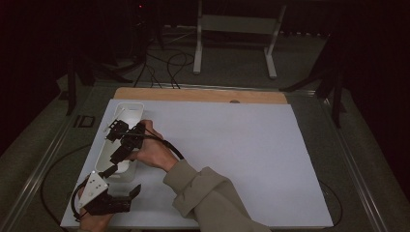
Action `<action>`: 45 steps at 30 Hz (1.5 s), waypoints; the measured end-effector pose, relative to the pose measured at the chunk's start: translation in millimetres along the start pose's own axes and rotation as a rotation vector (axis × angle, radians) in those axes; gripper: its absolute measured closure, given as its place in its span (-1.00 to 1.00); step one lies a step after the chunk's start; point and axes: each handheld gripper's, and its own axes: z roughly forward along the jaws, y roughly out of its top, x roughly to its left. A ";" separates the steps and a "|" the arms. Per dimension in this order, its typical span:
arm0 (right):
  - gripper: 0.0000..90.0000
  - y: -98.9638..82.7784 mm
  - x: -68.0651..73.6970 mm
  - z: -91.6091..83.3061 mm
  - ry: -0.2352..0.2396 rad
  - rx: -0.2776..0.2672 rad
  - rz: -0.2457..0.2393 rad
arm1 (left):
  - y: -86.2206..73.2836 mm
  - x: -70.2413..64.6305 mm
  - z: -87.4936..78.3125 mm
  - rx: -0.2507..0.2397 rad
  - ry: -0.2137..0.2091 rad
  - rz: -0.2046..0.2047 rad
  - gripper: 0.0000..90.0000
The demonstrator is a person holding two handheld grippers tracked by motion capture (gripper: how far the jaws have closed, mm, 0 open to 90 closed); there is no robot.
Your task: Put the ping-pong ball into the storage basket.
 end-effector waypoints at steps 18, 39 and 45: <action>-0.70 -10.0 -8.5 -3.5 -0.017 0.000 0.018 | 0.1 -0.3 0.7 0.001 0.001 0.000 -1.00; -0.70 -33.2 -27.3 -11.9 -0.039 -0.009 0.058 | 0.3 -0.8 1.8 0.001 0.002 0.001 -1.00; -0.69 -42.4 -34.1 -17.6 -0.046 -0.015 0.067 | 0.5 -0.7 1.9 0.005 0.001 0.003 -1.00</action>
